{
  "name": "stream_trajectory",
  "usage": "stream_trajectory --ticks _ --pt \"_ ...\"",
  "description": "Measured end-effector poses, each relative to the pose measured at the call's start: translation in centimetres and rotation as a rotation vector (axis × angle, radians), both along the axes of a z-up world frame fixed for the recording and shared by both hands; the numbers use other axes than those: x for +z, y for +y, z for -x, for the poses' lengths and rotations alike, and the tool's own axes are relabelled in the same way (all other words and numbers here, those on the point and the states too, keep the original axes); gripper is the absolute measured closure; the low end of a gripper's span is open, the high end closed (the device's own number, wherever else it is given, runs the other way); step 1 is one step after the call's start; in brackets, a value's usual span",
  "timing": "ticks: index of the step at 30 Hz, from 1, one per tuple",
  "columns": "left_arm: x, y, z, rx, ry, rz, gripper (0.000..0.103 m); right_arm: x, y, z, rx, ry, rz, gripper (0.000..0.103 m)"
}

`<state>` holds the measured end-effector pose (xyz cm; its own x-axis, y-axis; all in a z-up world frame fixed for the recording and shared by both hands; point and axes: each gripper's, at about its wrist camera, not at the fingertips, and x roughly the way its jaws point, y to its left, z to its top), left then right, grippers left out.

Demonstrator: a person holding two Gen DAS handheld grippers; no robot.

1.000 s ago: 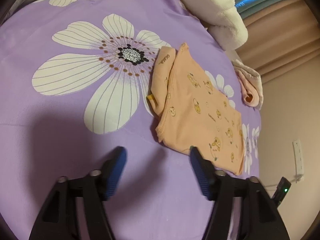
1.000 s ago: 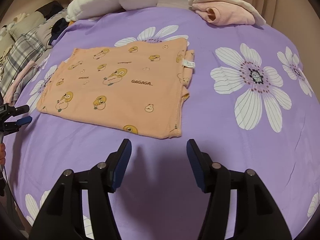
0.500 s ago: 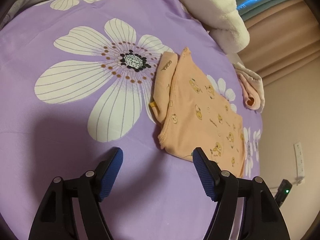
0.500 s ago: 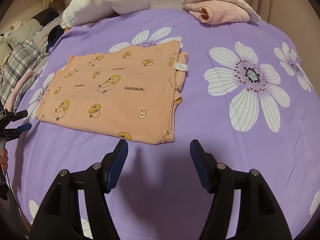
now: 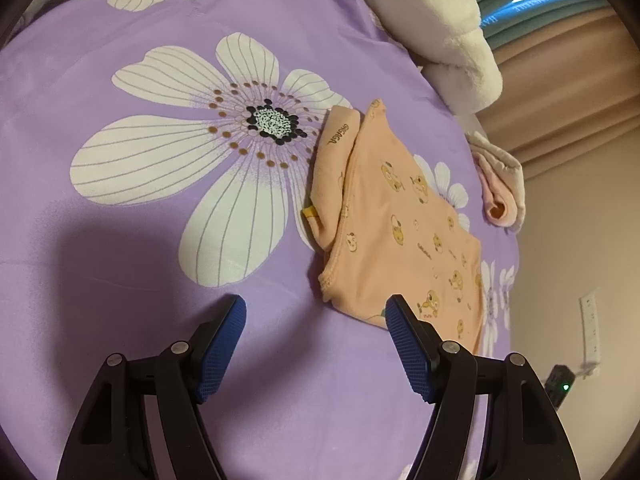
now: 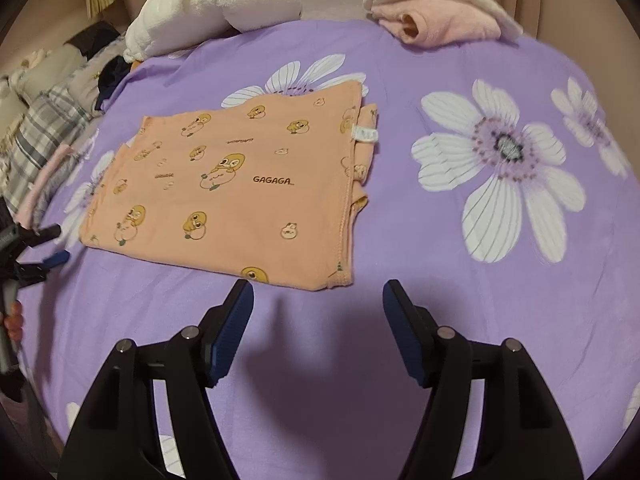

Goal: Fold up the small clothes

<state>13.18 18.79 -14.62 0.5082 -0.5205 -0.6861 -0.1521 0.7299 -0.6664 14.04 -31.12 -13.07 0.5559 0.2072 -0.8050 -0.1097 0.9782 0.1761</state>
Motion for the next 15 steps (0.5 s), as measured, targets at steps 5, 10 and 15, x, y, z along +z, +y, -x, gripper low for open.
stream_trajectory --ticks 5,10,15 --pt "-0.7 0.4 -0.5 -0.006 0.011 0.067 0.032 -1.7 -2.6 -0.8 -0.063 0.101 -0.237 0.036" --pt "-1.3 0.9 -1.6 0.009 0.02 0.166 0.032 -4.1 -5.3 -1.2 -0.137 0.162 -0.503 0.035" --pt "-1.8 0.5 -3.3 -0.001 0.028 0.238 0.032 -4.8 -5.8 -1.8 -0.163 0.168 -0.653 0.034"
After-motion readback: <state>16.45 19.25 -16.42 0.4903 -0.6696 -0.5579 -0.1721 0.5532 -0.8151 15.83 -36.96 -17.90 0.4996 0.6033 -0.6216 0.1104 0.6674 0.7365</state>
